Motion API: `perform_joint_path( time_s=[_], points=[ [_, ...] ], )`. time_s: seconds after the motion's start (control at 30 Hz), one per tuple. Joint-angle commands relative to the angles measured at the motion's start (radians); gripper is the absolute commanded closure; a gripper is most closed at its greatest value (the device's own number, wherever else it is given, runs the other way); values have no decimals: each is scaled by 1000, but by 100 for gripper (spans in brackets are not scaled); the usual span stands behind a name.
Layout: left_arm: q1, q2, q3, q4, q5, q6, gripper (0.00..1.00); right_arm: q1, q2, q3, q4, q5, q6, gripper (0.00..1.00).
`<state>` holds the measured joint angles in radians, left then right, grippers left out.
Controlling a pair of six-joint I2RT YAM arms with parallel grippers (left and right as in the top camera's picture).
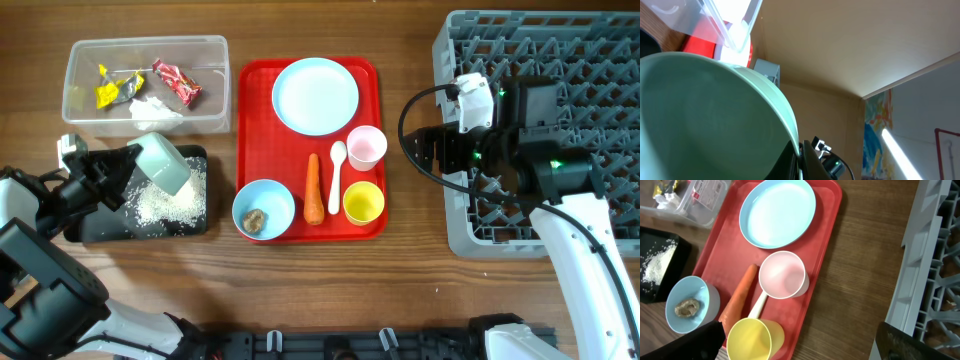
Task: Sort waste into correct bins and load items into the dishwasher rack
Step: 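Tip the green bowl over the black tray to pour out the rice, then return the empty green bowl to the red tray with left gripper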
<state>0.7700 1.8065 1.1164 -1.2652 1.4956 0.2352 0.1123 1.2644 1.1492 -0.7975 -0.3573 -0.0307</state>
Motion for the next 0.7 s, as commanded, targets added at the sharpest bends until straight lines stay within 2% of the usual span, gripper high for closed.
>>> perform_joint_path(
  time_s=[0.0, 0.23, 0.5, 0.57, 0.67],
  points=[
    [3, -2, -2, -4, 42, 24, 96, -1, 10, 14, -2, 21, 5, 0],
    [-15, -31, -2, -16, 42, 23, 96, -1, 10, 14, -1, 20, 5, 0],
    [-116, -233, 85, -5, 34, 23, 96, -1, 10, 14, 0, 20, 5, 0],
    [-165, -284, 129, 21, -22, 17, 96, -1, 10, 14, 0, 20, 5, 0],
    [-304, -358, 216, 125, -304, -135, 96, 0, 10, 14, 1, 20, 5, 0]
  ],
)
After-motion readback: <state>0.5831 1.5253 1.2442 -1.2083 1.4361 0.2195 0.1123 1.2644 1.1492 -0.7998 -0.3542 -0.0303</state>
